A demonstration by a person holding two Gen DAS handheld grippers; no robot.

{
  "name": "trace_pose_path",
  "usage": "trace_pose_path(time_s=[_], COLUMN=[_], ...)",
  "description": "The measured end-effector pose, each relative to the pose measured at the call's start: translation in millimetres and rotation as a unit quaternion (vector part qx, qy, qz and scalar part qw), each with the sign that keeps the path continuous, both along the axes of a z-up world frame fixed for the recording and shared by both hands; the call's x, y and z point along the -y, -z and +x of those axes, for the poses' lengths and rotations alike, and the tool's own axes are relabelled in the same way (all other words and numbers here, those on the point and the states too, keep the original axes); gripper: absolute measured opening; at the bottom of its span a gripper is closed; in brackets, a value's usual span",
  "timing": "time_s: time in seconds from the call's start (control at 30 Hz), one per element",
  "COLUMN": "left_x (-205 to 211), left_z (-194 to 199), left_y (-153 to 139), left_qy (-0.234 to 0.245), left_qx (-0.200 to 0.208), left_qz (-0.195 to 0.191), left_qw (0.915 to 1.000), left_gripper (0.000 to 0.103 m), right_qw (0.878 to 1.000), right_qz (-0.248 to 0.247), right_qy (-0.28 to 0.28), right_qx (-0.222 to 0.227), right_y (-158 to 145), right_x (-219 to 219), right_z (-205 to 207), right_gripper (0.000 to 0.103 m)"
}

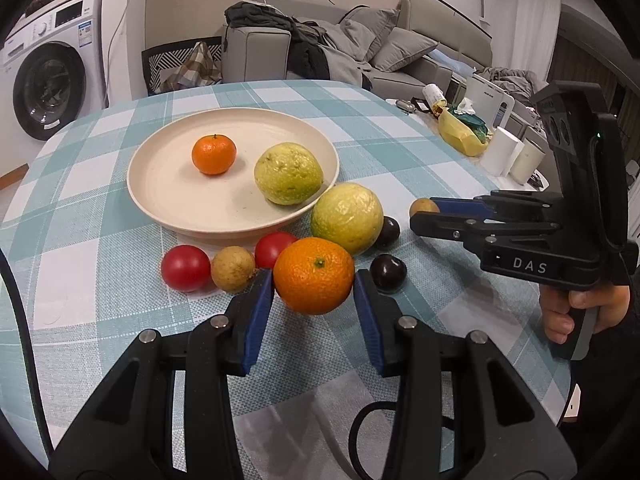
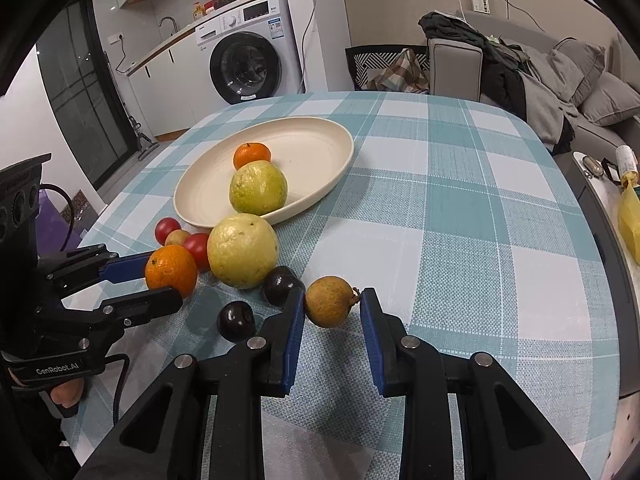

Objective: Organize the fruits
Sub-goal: 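Grasp a second orange with the left tool while the right tool grasps a small brown fruit, then carry the orange with the left tool while the right tool carries the brown fruit to the plate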

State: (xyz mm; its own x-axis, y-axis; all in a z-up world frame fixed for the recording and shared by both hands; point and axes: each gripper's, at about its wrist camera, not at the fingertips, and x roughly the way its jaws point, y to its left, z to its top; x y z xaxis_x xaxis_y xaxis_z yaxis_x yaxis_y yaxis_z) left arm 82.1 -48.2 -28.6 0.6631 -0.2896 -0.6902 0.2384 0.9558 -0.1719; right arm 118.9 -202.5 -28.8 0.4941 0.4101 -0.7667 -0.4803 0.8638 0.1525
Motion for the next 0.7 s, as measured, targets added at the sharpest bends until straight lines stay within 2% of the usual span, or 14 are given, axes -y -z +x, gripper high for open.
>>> trace_pose_path(time_s=[0.7], left_x=[-35], left_z=[3], left_y=[-13], left_qy=[-0.058], left_qx=[0.032], left_qz=[0.003], left_qw=[0.9978], left_gripper=[0.038], right_qw=[0.998], right_qz=[0.040], right_qy=[-0.028], right_qx=[0.042], right_y=[-19], right_x=[-19], right_z=[-11], right_gripper=[0.029])
